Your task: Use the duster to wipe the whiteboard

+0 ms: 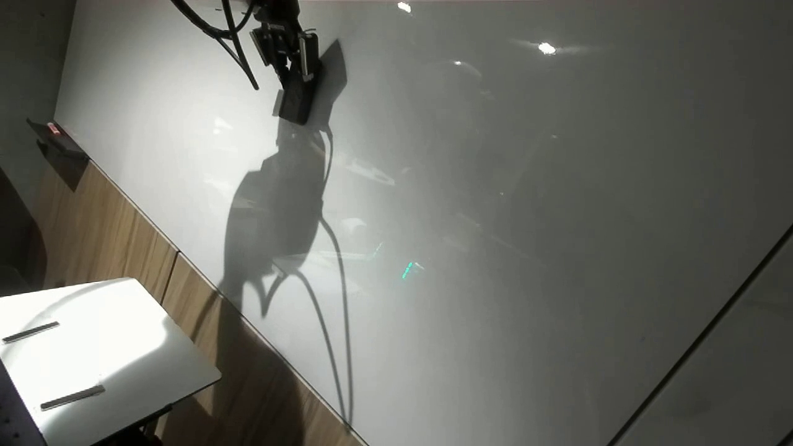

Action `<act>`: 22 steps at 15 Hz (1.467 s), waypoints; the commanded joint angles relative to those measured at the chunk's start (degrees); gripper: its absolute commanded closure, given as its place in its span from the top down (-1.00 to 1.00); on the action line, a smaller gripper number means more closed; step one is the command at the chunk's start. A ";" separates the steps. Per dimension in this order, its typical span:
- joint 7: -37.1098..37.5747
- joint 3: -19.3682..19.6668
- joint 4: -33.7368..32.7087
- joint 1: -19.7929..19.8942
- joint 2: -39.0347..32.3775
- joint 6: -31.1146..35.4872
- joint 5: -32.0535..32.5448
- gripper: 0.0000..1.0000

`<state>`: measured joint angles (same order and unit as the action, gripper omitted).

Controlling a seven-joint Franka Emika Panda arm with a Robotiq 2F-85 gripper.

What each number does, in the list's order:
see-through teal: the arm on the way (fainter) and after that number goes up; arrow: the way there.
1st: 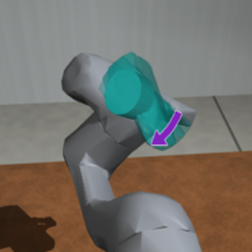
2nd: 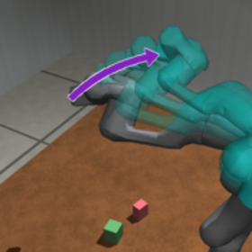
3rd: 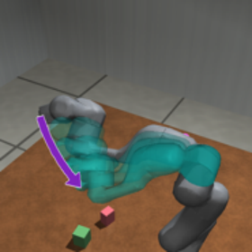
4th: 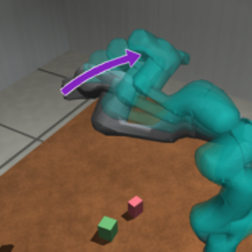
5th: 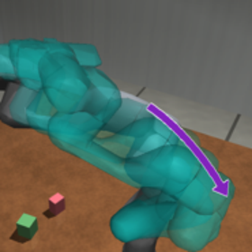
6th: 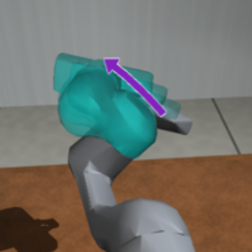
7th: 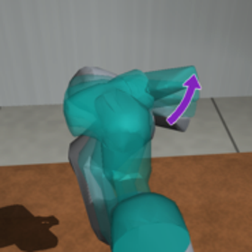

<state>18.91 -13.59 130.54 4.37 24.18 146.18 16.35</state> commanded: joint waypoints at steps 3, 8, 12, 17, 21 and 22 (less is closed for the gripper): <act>3.04 -3.56 -0.38 -4.82 1.40 2.34 -1.24 -0.42; 4.67 -6.25 0.16 -5.92 0.89 4.03 -0.09 -0.42; 4.53 -6.26 -1.49 -3.92 -1.45 5.17 1.46 -0.42; 4.98 -6.43 -5.10 -1.39 -4.61 5.24 2.78 -0.42; 4.59 -5.90 -6.34 -0.71 -6.01 5.14 3.83 -0.42; 4.28 -5.65 -6.35 -0.16 -6.51 5.60 4.64 -0.42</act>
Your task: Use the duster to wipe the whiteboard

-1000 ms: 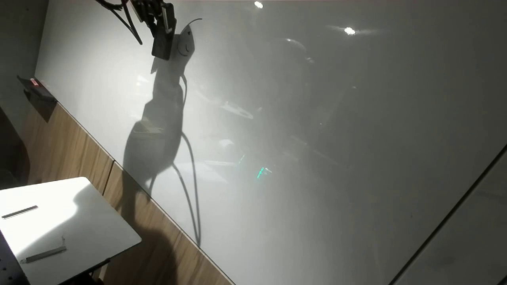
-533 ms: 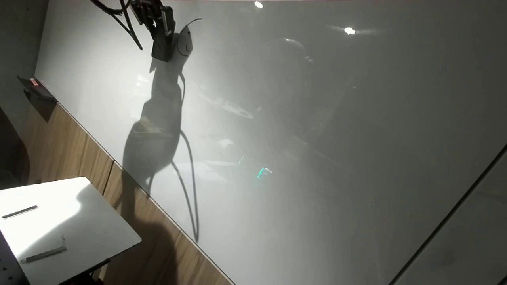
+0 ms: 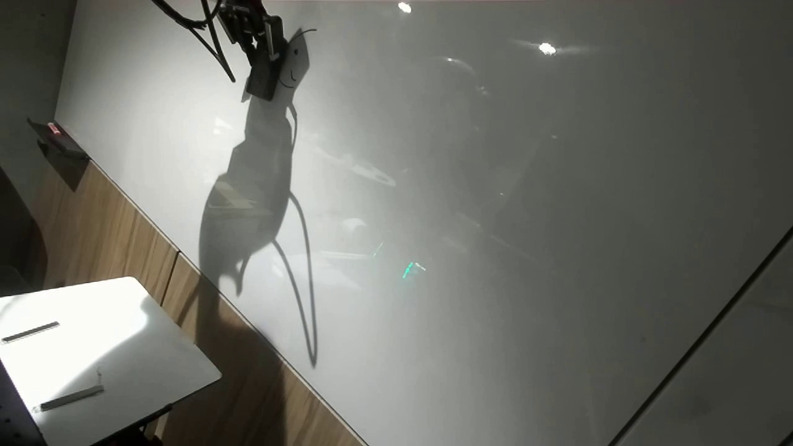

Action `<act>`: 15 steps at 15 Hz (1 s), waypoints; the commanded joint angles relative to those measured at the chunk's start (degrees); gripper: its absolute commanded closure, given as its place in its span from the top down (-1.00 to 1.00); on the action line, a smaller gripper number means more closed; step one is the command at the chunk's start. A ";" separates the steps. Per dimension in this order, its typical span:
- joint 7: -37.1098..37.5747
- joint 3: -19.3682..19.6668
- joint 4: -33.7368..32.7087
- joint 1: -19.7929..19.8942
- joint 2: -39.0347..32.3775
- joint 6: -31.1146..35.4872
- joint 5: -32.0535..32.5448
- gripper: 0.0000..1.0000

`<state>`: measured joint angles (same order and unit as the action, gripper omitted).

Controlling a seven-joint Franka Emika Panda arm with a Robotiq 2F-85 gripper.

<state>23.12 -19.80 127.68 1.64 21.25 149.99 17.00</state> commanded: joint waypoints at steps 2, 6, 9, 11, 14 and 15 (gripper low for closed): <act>-0.55 1.36 -3.56 4.26 -4.92 2.92 6.45 -0.42; -1.07 3.10 -2.38 6.16 -5.15 3.34 9.55 -0.42; -0.70 4.14 -1.03 7.21 -4.60 3.13 10.55 -0.42; -0.61 4.75 -0.60 8.00 -4.61 3.08 11.20 -0.42; -1.39 5.75 -1.72 8.46 -5.32 2.68 10.96 -0.42; -1.76 5.99 -2.47 8.11 -5.41 2.24 10.42 -0.42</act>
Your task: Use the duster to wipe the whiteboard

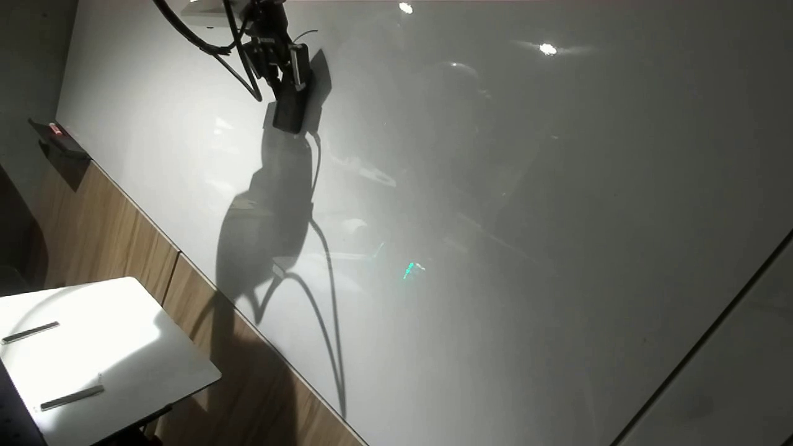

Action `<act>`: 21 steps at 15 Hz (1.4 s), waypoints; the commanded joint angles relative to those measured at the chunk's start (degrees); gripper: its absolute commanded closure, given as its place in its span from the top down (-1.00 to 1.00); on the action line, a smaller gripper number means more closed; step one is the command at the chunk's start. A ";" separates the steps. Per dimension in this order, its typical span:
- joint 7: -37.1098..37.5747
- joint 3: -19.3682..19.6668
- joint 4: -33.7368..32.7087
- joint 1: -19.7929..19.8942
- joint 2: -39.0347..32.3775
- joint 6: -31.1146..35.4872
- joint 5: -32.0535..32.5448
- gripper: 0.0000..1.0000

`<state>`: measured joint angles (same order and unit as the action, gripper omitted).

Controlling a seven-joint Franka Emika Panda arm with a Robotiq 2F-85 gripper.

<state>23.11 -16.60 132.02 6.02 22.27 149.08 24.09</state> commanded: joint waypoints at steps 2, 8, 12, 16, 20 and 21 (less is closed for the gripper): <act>-1.87 2.41 -8.03 2.30 -4.90 0.81 2.10 -0.42; -2.30 2.60 -11.33 1.18 -3.55 -3.98 2.13 -0.42; -2.19 2.43 -12.99 0.31 -2.80 -6.57 1.56 -0.42; -1.63 1.69 -14.81 -0.98 -1.34 -9.18 0.73 -0.42; -1.10 0.92 -16.61 -3.35 0.83 -11.62 -1.79 -0.42; -0.77 0.62 -16.81 -4.06 1.17 -11.87 -2.56 -0.42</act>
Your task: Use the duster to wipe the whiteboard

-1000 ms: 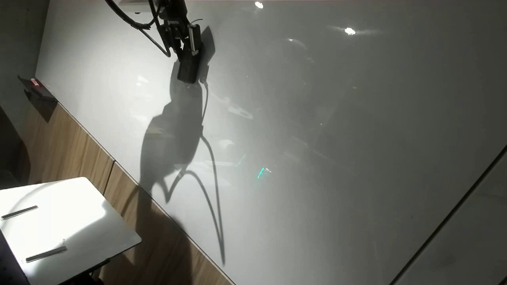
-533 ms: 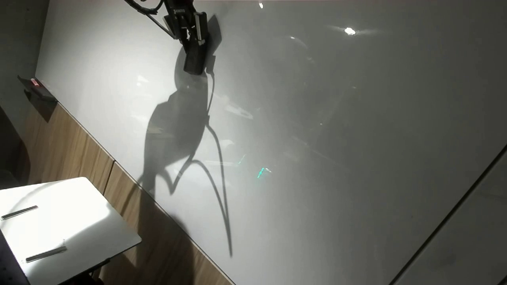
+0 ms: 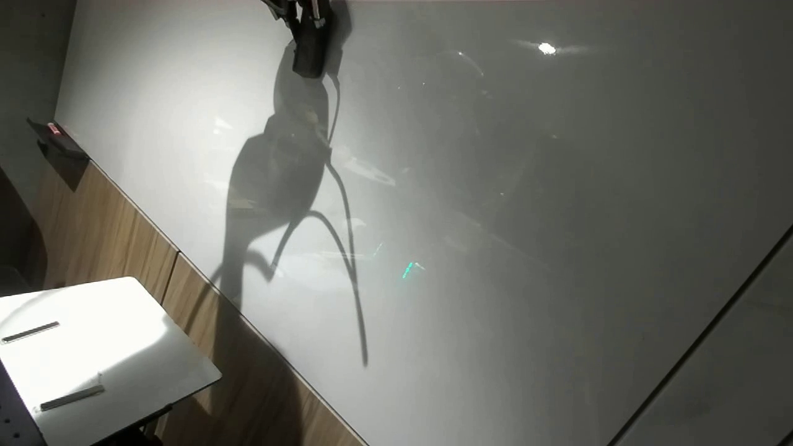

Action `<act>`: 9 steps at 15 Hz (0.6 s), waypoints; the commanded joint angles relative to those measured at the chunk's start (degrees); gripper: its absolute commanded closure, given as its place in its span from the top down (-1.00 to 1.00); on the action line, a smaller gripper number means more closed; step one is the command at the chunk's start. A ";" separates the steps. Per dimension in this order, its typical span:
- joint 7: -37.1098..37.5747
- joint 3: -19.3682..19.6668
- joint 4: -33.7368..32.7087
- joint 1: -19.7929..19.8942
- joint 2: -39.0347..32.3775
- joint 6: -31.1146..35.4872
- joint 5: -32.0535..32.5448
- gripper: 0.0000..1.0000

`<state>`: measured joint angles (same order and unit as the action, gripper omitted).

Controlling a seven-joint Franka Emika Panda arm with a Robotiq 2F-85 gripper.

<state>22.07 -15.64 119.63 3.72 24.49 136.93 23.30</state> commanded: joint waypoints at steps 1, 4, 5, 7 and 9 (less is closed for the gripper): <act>0.77 -0.79 -4.14 -2.36 -0.77 0.54 -2.18 -0.42; 2.02 -2.05 -3.49 -3.39 -1.06 1.66 -2.34 -0.42; 2.41 -2.39 -2.92 -3.66 -1.13 2.10 -2.33 -0.42; 3.21 -3.04 -2.55 -3.79 -1.78 2.82 -1.87 -0.42; 3.34 -2.93 -2.23 -3.35 -2.95 4.34 -1.18 -0.42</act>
<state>24.68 -18.72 117.37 0.06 23.11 138.77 21.79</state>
